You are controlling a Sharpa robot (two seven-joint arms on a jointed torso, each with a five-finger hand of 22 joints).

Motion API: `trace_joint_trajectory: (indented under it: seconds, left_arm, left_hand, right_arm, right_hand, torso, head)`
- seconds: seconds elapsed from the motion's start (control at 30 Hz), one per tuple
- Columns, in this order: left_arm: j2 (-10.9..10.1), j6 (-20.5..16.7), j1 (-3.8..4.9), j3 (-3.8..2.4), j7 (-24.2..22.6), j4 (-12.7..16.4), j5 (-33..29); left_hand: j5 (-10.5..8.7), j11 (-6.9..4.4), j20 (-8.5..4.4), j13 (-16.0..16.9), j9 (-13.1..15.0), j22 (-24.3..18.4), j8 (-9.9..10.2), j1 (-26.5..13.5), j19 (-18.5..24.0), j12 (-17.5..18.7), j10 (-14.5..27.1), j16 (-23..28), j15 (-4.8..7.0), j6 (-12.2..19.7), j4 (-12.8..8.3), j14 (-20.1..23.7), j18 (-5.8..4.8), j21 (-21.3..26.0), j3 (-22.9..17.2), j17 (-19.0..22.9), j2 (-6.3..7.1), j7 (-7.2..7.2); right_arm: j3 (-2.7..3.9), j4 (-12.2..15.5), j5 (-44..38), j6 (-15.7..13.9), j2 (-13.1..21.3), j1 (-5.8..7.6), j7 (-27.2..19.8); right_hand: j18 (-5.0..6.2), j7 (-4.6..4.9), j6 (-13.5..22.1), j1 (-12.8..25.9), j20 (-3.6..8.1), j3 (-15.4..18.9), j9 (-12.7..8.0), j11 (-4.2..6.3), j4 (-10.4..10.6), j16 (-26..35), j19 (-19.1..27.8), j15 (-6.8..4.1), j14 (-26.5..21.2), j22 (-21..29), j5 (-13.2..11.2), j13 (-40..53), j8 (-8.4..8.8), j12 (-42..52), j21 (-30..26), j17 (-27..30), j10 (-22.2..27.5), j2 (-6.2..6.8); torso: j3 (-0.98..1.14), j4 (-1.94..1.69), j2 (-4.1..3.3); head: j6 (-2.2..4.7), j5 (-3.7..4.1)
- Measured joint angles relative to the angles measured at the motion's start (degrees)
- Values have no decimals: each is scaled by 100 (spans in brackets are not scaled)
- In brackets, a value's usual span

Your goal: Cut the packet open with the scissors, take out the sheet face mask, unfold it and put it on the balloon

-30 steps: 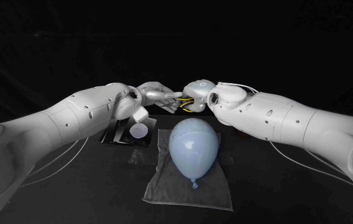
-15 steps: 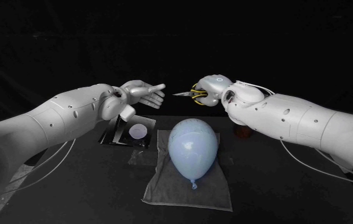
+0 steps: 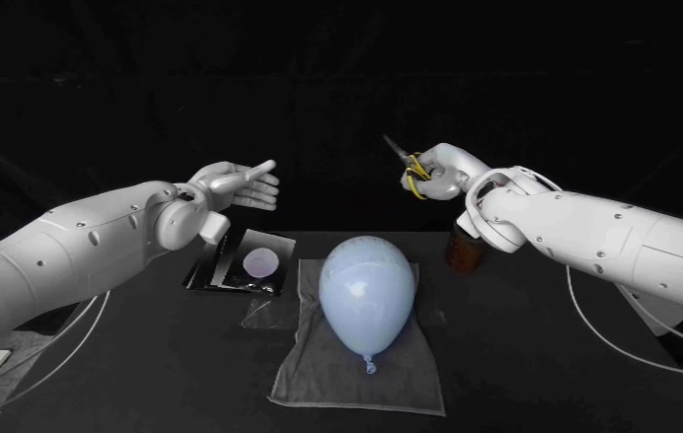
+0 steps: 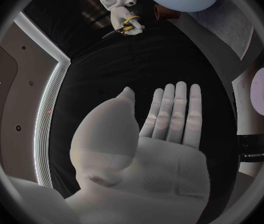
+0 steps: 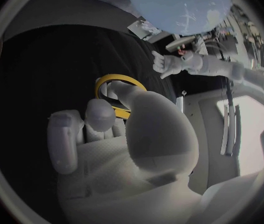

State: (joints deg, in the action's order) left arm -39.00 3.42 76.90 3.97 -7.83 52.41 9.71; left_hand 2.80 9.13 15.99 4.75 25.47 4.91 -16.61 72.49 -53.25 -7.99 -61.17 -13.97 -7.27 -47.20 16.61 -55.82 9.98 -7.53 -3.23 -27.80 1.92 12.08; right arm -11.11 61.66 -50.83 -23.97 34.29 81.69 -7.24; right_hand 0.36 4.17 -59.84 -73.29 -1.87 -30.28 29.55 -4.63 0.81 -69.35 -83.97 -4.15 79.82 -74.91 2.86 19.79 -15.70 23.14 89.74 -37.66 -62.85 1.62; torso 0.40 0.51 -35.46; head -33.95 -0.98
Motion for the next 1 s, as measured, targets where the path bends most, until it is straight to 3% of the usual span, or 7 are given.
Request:
trace_joint_trajectory:
  seconds: [0.23,0.5,0.6,0.73,0.83,1.0]
  left_arm:
    - [-277,-86,-49,0,-275,346,-288]
    - [-537,-160,-83,-4,-569,875,-487]
    - [-596,-192,-107,-5,-634,1031,-527]
    - [-624,-228,-156,-4,-703,1181,-569]
    - [-628,-248,-197,-3,-741,1231,-588]
    - [-657,-274,-256,-2,-780,1235,-606]
  left_hand:
    - [0,-33,0,8,0,-16,0,30,0,-58,-70,-37,14,-44,6,14,-1,0,120,-14,30,-43]
    - [0,-105,0,42,-10,-32,-28,234,1,-132,-266,-178,54,-161,2,54,-4,0,239,-67,-43,-120]
    - [0,-115,0,55,-13,-32,-28,311,1,-165,-337,-228,73,-246,-1,73,-6,-23,269,-84,-86,-121]
    - [0,-115,0,55,-22,-32,-28,344,1,-166,-337,-248,73,-246,-16,73,-9,-23,284,-94,-106,-121]
    - [1,-115,0,56,-22,-36,-28,400,1,-166,-337,-271,72,-277,-1,73,-13,-23,300,-95,-102,-129]
    - [1,-115,0,55,-30,-37,-28,399,1,-166,-337,-271,72,-285,-1,73,-18,-23,300,-95,-102,-122]
  right_arm:
    - [-2,468,2449,471,581,5,-274]
    - [-9,1245,3987,1246,1213,-38,-316]
    - [-10,1515,4280,1550,1428,-67,-298]
    - [-20,1849,4596,1841,1674,-170,-273]
    - [-30,2103,4784,1896,1844,-325,-262]
    - [-45,2486,5022,1787,2104,-614,-267]
  right_hand:
    - [0,3,22,31,-1,17,4,0,16,0,1,8,-6,0,0,1,9,-26,-3,-35,0,-45]
    - [0,105,161,21,-9,122,22,-3,24,1,9,37,-20,-1,1,-64,133,-360,-6,-49,-125,-31]
    - [0,138,194,165,-9,246,-38,59,217,1,9,58,-39,-3,1,-132,219,-547,-10,-56,-370,104]
    - [-1,144,200,463,-9,474,-86,138,461,-21,10,81,-58,-4,1,-169,276,-678,-10,-118,-727,297]
    - [0,66,16,281,-10,469,-80,148,346,-23,10,86,-48,-4,1,-144,239,-679,-11,-127,-841,392]
    - [0,-137,-267,-156,52,461,6,166,42,-24,16,-23,-6,-4,0,191,43,-306,-11,-117,-863,485]
  torso:
    - [2,6,18]
    - [11,7,26]
    - [9,7,30]
    - [5,8,35]
    - [1,9,36]
    - [5,10,36]
  head:
    - [48,140]
    - [47,277]
    - [67,379]
    - [79,456]
    - [58,509]
    - [18,572]
